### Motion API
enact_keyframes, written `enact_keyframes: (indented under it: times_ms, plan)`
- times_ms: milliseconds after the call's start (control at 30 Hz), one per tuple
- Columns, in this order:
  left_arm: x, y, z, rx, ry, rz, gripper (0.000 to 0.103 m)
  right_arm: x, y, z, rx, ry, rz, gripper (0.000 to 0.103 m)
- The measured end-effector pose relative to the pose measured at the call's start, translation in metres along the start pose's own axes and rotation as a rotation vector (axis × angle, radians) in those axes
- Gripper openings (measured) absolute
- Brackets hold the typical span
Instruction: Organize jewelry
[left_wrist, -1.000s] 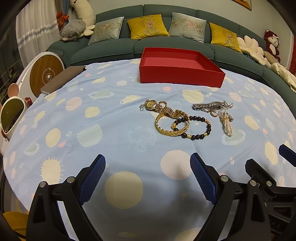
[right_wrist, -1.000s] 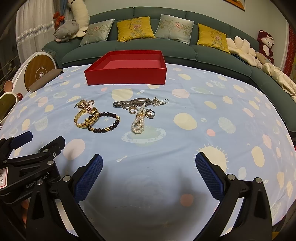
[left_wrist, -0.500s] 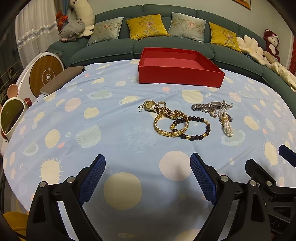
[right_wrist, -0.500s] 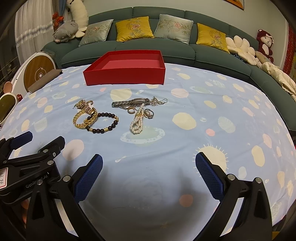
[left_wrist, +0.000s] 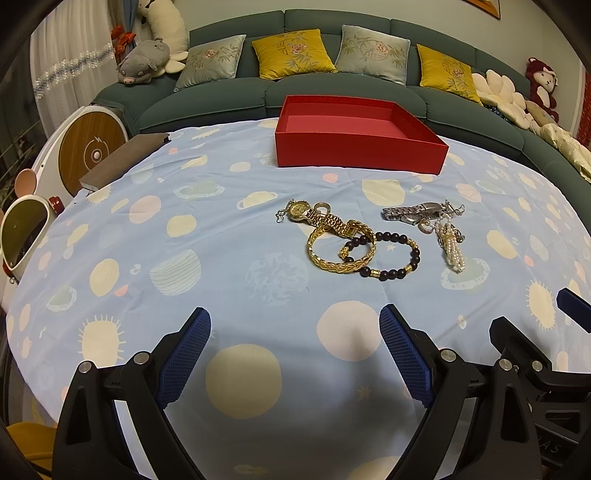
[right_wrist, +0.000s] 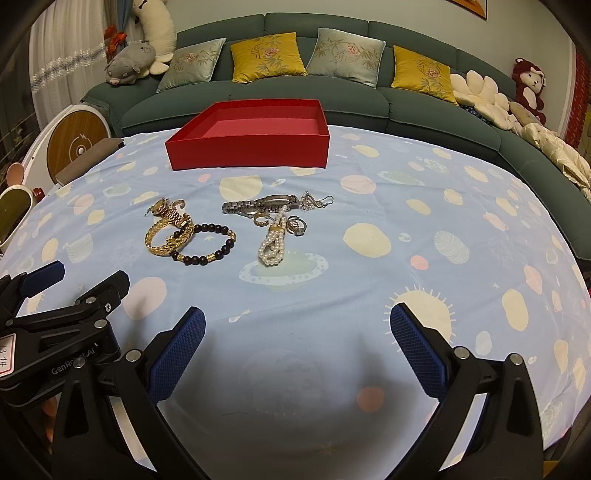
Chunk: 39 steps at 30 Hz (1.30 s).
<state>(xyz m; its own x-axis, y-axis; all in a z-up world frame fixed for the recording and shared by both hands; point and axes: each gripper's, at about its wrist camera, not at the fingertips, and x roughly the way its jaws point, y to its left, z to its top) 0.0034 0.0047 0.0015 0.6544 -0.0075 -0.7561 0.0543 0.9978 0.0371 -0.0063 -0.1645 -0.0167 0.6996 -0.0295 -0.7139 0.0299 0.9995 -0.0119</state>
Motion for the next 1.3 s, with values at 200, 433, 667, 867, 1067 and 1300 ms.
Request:
enact_keyframes:
  times_ms: [200,433,667,867,1067,1300]
  plan:
    - [0.0,-0.005,0.001,0.009,-0.004,0.005,0.089,0.0,0.0,0.0,-0.001,0.0,0.0,0.098]
    - [0.0,-0.004,0.002,0.004,-0.011,0.001,0.089,0.0,0.0,0.0,0.001,-0.001,0.003,0.098]
    - [0.004,0.006,0.008,-0.043,0.017,-0.039,0.091,0.005,-0.008,0.006,0.012,-0.01,0.013,0.098]
    - [0.014,0.024,0.02,-0.085,0.036,-0.015,0.091,0.016,-0.01,0.022,0.03,-0.022,0.011,0.098]
    - [0.037,0.028,0.033,-0.097,0.055,-0.066,0.091,0.029,-0.014,0.033,0.059,-0.014,0.006,0.096]
    - [0.051,0.022,0.04,-0.114,0.076,-0.123,0.091,0.038,-0.014,0.037,0.058,0.002,0.007,0.095]
